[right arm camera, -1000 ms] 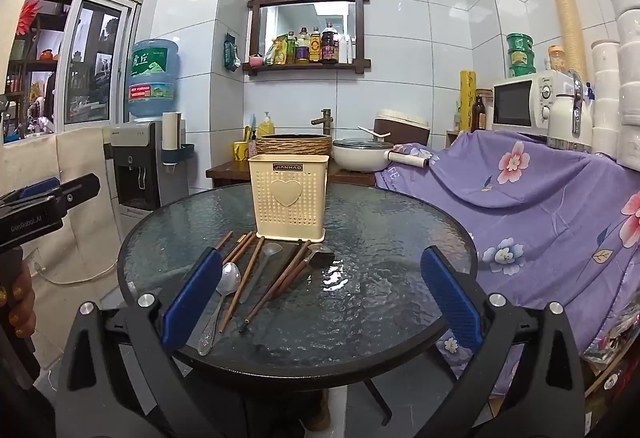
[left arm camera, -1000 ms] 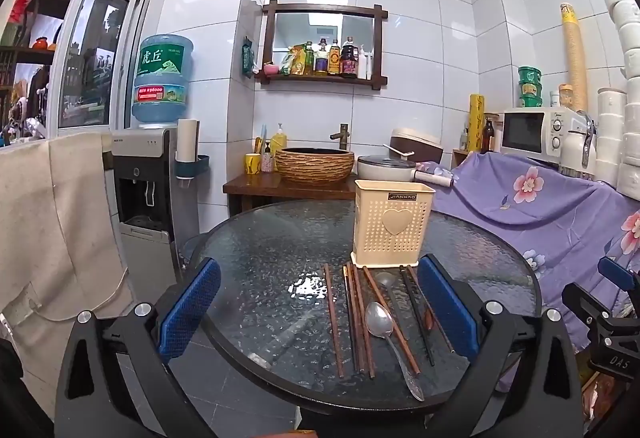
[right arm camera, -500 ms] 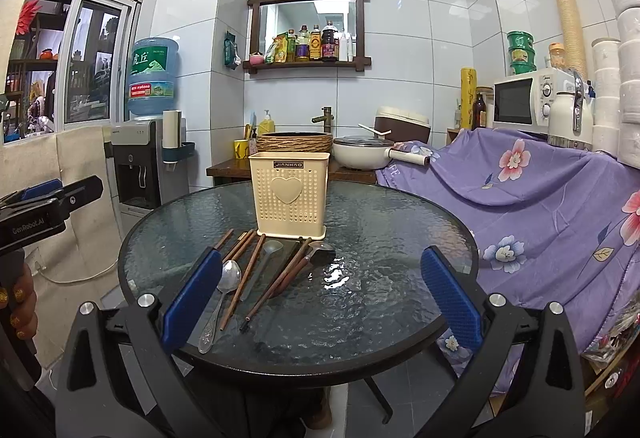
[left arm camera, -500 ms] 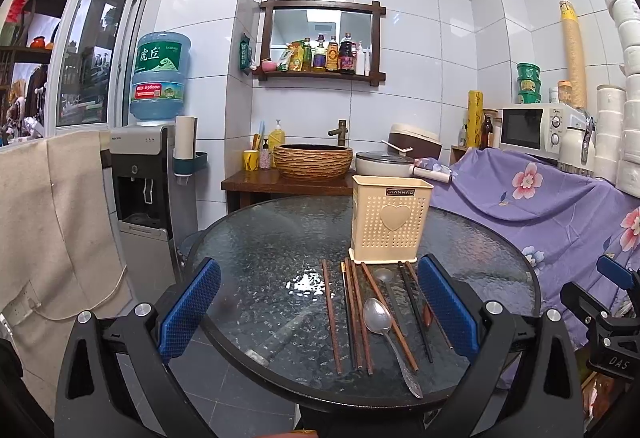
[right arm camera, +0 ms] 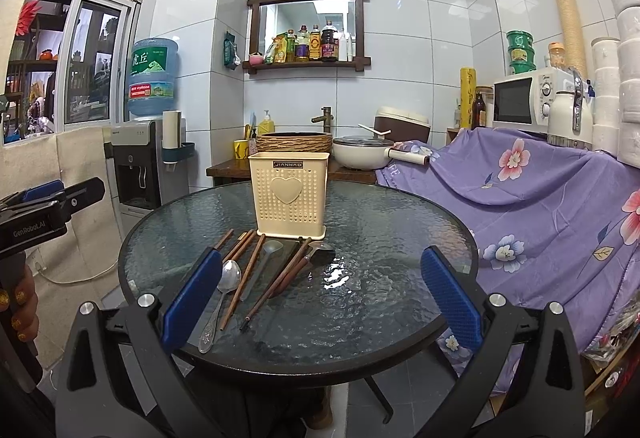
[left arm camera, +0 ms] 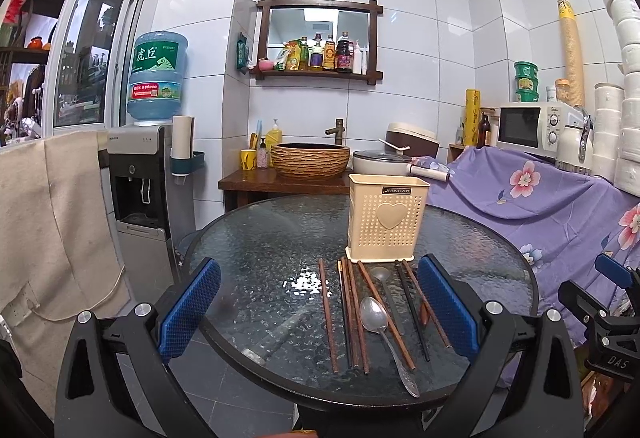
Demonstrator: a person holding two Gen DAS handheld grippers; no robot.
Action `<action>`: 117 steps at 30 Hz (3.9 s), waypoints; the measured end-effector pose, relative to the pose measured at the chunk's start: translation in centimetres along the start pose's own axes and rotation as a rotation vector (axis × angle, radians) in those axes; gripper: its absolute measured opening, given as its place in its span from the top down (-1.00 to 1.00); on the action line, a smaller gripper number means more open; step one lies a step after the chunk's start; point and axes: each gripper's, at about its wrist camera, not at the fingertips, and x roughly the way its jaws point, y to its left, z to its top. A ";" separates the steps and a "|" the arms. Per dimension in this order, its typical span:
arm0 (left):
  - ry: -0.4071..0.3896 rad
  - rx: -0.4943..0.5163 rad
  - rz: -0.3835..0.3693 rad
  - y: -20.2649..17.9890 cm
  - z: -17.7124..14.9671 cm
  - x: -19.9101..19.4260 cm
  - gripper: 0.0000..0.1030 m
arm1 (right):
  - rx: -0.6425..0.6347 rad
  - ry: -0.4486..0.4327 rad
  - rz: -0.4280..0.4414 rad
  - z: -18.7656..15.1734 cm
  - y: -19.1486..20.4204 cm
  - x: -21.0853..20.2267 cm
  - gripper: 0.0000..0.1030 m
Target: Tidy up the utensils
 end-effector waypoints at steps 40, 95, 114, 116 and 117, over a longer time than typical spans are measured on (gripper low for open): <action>0.013 0.004 -0.011 -0.6 -0.5 0.0 -0.88 | 0.001 0.001 0.002 0.0 0.3 0.0 -0.91; 0.693 0.038 -0.135 1.2 -2.7 29.1 0.28 | 0.151 0.728 0.039 -0.7 -2.6 32.0 -0.40; 0.751 0.071 -0.139 0.2 -2.9 32.9 0.38 | 0.101 0.867 0.060 -0.3 -0.9 37.2 -0.19; 0.754 0.090 -0.128 0.1 -2.8 33.5 0.42 | 0.102 0.878 0.067 -0.2 -0.8 37.1 -0.19; 0.755 0.099 -0.122 0.0 -2.8 33.8 0.44 | 0.101 0.884 0.065 -0.1 -0.9 37.2 -0.19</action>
